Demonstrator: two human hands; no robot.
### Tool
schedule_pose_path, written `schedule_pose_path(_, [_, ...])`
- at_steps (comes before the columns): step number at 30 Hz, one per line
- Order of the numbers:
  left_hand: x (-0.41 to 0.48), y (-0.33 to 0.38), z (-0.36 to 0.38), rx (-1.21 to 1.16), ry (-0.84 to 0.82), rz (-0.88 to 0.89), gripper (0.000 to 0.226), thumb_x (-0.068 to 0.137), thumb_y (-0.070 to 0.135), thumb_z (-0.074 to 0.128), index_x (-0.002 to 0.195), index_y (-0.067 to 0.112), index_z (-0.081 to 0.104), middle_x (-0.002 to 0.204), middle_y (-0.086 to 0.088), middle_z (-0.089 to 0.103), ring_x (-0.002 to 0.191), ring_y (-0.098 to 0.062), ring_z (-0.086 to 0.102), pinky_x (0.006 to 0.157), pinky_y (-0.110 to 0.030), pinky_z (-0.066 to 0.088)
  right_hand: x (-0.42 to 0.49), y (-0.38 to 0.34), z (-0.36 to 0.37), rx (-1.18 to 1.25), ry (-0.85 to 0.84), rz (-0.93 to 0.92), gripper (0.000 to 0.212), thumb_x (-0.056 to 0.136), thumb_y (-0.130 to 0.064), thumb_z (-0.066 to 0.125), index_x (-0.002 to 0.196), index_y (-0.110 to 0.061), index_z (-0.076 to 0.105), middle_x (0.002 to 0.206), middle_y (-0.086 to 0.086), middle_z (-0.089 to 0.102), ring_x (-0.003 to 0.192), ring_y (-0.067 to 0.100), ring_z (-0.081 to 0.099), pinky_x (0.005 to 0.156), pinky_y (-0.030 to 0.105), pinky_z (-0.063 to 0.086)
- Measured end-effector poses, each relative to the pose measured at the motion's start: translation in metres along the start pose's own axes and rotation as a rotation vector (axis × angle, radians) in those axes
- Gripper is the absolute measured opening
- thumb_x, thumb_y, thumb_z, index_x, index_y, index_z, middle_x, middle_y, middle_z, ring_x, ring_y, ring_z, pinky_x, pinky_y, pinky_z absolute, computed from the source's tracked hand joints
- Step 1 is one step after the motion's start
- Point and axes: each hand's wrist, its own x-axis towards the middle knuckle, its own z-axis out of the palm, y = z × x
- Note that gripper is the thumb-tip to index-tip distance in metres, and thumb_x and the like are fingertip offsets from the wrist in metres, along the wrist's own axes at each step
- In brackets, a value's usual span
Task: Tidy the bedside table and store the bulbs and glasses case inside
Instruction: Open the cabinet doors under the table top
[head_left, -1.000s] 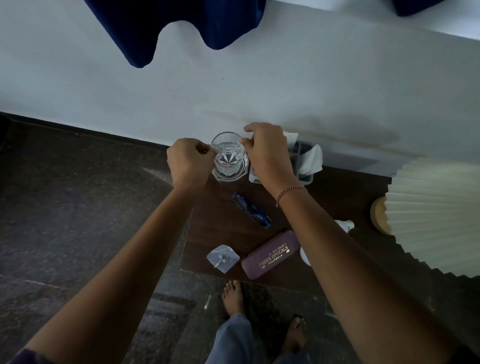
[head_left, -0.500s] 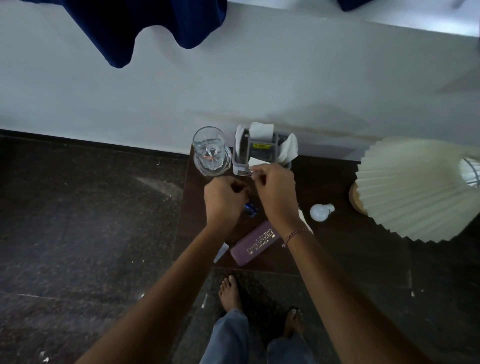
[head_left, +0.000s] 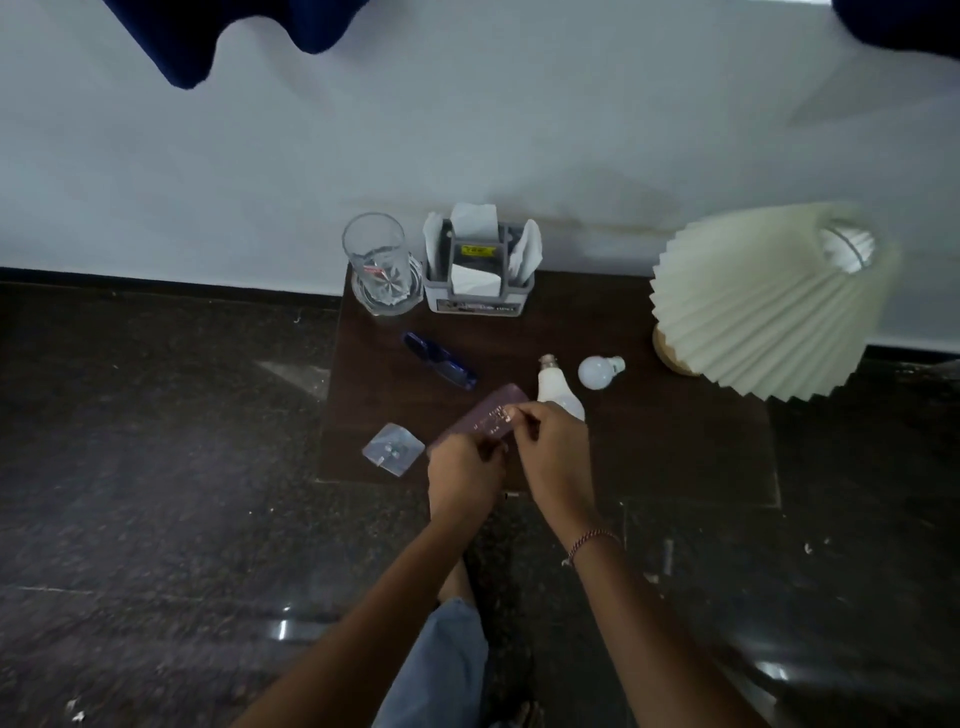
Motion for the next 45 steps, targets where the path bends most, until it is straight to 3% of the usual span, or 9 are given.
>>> schedule_pose_path(5, [-0.023,-0.015,0.031,-0.095,-0.018,0.006,0.014,0.090,0.014,0.056,0.081,0.015,0.066,0.080,-0.001,0.068,0.076,-0.014,0.064,0.076,-0.030,0.053,-0.029,0.041,-0.007,0.076,0.028,0.050,0.021,0.093,-0.019,0.052,0.099,-0.010,0.070,0.090,0.005,0.071,0.075,0.004,0.058,0.064,0.000,0.041])
schedule_pose_path(11, [-0.057,-0.041,0.079,-0.279,-0.006,-0.145,0.031,0.089,0.025,0.055,0.059,0.021,0.062,0.071,-0.006,0.070,0.082,-0.026,0.069,0.084,-0.041,0.055,-0.072,0.099,-0.010,0.184,0.023,0.213,0.026,0.094,-0.021,0.049,0.100,-0.007,0.070,0.091,0.013,0.073,0.087,0.023,0.067,0.082,0.035,0.054])
schedule_pose_path(17, [-0.064,-0.071,0.111,-0.301,-0.060,-0.251,0.035,0.089,0.039,0.054,0.101,0.009,0.068,0.106,-0.015,0.069,0.103,-0.030,0.062,0.094,-0.039,0.050,-0.098,0.136,0.006,0.142,-0.082,0.309,0.035,0.096,-0.035,0.044,0.104,-0.010,0.067,0.100,0.011,0.070,0.090,0.021,0.063,0.071,0.024,0.041])
schedule_pose_path(25, [-0.027,-0.081,0.141,-0.387,-0.151,-0.181,0.012,0.084,0.018,0.059,0.090,0.009,0.065,0.089,-0.009,0.061,0.086,-0.023,0.055,0.064,-0.029,0.039,-0.067,0.180,0.029,0.297,-0.173,0.429,0.028,0.093,-0.032,0.051,0.111,-0.017,0.064,0.128,0.009,0.052,0.105,0.024,0.057,0.088,0.031,0.045])
schedule_pose_path(31, [-0.007,-0.089,0.147,-0.459,-0.214,-0.243,0.018,0.085,0.022,0.055,0.098,0.013,0.062,0.119,-0.015,0.063,0.111,-0.029,0.058,0.076,-0.033,0.041,-0.059,0.192,0.056,0.522,-0.255,0.531,0.017,0.093,-0.021,0.051,0.100,-0.020,0.066,0.115,0.014,0.065,0.109,0.031,0.060,0.096,0.047,0.050])
schedule_pose_path(37, [0.000,-0.100,0.150,-0.580,-0.158,-0.300,0.039,0.087,0.038,0.055,0.117,0.012,0.058,0.096,-0.003,0.063,0.080,-0.018,0.063,0.058,-0.026,0.045,-0.057,0.197,0.064,0.624,-0.221,0.577,0.025,0.092,-0.037,0.052,0.099,-0.017,0.065,0.123,0.008,0.059,0.107,0.022,0.059,0.077,0.029,0.051])
schedule_pose_path(41, [-0.007,-0.123,0.151,-0.414,-0.074,-0.328,0.065,0.081,0.066,0.046,0.125,0.018,0.057,0.128,-0.007,0.058,0.114,-0.030,0.056,0.090,-0.040,0.048,-0.071,0.201,0.061,0.501,-0.136,0.617,0.050,0.083,-0.068,0.041,0.072,-0.025,0.064,0.096,0.000,0.066,0.085,0.019,0.059,0.073,0.036,0.050])
schedule_pose_path(43, [-0.016,-0.132,0.152,-0.325,-0.026,-0.316,0.074,0.080,0.072,0.041,0.127,0.017,0.055,0.135,-0.012,0.054,0.122,-0.033,0.051,0.104,-0.043,0.040,-0.080,0.202,0.063,0.398,-0.114,0.619,0.066,0.078,-0.077,0.036,0.079,-0.020,0.069,0.095,0.000,0.066,0.084,0.018,0.058,0.078,0.037,0.048])
schedule_pose_path(45, [-0.026,-0.136,0.152,-0.199,-0.005,-0.336,0.084,0.077,0.079,0.033,0.128,0.015,0.055,0.135,-0.015,0.054,0.121,-0.035,0.051,0.100,-0.043,0.039,-0.090,0.200,0.064,0.261,-0.107,0.614,0.080,0.074,-0.083,0.030,0.089,-0.015,0.070,0.100,0.006,0.067,0.085,0.022,0.061,0.070,0.033,0.043])
